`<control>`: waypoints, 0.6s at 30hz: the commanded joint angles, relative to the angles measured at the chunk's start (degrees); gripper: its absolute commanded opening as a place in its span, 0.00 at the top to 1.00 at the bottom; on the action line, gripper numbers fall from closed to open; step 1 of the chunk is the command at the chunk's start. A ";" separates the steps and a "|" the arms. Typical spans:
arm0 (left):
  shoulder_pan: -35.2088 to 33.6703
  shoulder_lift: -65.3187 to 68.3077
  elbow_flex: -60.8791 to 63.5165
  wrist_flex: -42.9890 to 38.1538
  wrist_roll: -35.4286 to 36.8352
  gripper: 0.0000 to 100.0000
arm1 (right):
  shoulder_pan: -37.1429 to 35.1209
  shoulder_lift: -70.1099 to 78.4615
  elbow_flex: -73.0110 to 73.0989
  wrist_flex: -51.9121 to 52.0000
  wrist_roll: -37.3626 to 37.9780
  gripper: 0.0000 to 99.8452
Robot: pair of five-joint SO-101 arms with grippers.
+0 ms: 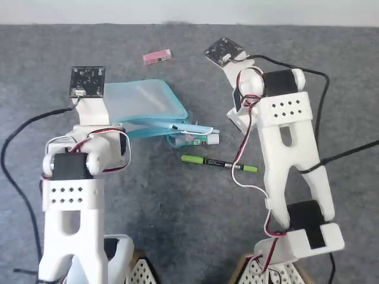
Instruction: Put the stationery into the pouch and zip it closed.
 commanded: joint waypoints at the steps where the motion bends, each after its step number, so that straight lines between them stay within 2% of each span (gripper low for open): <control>1: 0.00 -2.55 -3.30 0.35 0.97 0.99 | -0.13 1.80 -0.44 -3.91 1.05 0.73; 9: 0.00 -2.55 -3.21 0.35 0.97 0.99 | -9.54 6.81 -0.88 -6.11 -3.60 0.73; 18: 0.00 -2.55 -3.21 0.35 0.79 0.99 | -11.56 5.05 -4.48 -2.68 -5.19 0.73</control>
